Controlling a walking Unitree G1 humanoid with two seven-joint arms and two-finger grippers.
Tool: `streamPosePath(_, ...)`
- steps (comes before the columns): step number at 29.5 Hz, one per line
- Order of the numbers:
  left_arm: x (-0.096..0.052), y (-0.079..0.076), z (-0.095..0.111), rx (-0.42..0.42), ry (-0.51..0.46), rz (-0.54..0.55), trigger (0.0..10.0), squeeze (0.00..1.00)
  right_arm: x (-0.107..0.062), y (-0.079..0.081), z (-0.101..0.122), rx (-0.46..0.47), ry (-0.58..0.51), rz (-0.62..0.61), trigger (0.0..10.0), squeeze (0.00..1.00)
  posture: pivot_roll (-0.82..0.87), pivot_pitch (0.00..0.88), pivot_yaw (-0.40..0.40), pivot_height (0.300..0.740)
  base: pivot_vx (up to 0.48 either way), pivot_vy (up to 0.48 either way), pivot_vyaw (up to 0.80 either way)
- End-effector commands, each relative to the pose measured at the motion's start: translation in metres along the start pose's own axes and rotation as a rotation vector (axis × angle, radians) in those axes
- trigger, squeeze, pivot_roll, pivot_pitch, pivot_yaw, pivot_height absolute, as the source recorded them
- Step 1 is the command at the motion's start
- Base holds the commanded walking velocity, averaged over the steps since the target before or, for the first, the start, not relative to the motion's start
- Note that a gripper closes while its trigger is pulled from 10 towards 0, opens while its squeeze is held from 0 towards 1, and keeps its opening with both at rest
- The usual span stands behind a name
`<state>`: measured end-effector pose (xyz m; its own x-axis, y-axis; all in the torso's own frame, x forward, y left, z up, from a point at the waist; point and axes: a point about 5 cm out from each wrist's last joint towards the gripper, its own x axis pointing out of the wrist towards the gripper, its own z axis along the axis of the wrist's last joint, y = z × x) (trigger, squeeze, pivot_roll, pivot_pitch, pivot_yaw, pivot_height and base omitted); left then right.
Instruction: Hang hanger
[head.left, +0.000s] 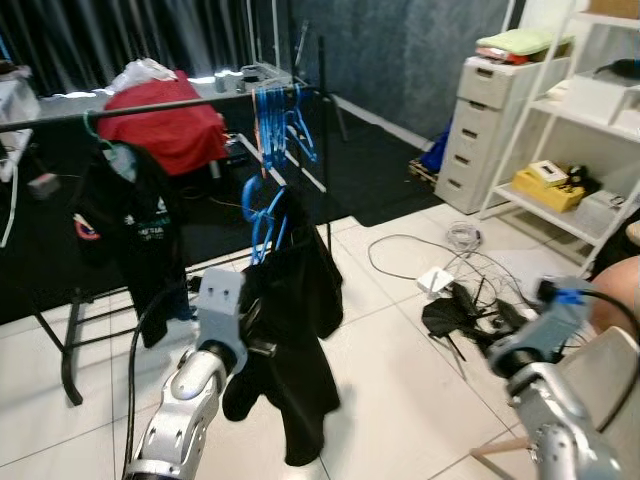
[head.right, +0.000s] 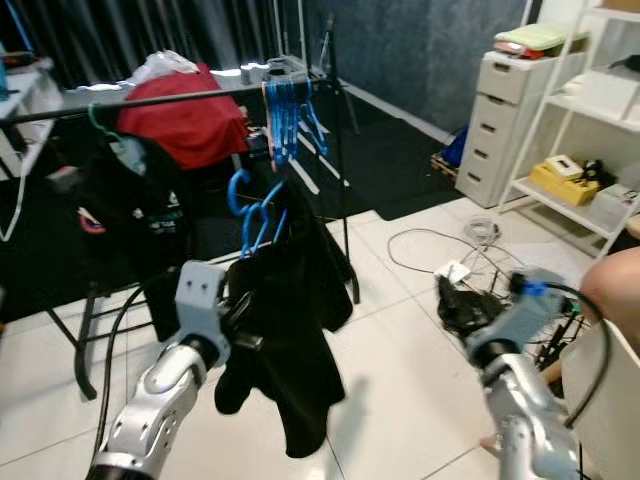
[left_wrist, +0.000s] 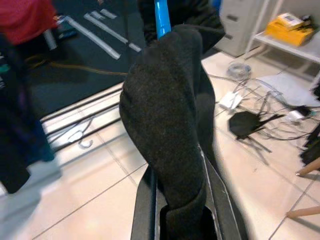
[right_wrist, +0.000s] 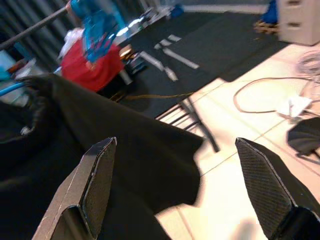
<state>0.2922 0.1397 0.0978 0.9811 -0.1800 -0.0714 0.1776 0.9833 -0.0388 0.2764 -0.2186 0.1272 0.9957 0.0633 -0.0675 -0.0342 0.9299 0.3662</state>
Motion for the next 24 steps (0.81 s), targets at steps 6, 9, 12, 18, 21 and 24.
streamPosePath(6,0.007,0.006,0.022,-0.001,-0.083,0.052,10.0,0.00,0.004,0.008,-0.002,-0.033,-0.001,0.032,10.0,0.00,-0.21,0.000,0.011,0.740,0.480,0.000,0.00)
streamPosePath(9,0.010,0.004,0.023,0.002,-0.097,0.049,10.0,0.00,0.002,0.009,-0.001,-0.041,-0.015,0.042,10.0,0.00,-0.22,0.000,0.018,0.740,0.480,0.000,0.00)
streamPosePath(12,0.011,0.002,0.024,0.004,-0.101,0.049,10.0,0.00,0.000,0.009,-0.002,-0.049,-0.021,0.059,10.0,0.00,-0.22,0.000,0.018,0.740,0.480,0.000,0.00)
streamPosePath(18,0.013,-0.003,0.028,0.005,-0.113,0.052,10.0,0.00,-0.003,0.016,-0.001,-0.060,-0.027,0.128,10.0,0.00,-0.23,0.000,0.023,0.740,0.480,0.000,0.66)
streamPosePath(21,0.015,-0.005,0.031,0.003,-0.124,0.044,10.0,0.00,-0.003,0.018,0.001,-0.046,-0.044,0.137,10.0,0.00,-0.23,0.000,0.025,0.740,0.480,0.000,0.78)
streamPosePath(24,0.017,-0.010,0.036,0.006,-0.139,0.028,10.0,0.00,-0.003,0.017,0.002,-0.019,-0.067,0.114,10.0,0.00,-0.23,0.000,0.028,0.740,0.480,0.000,0.00)
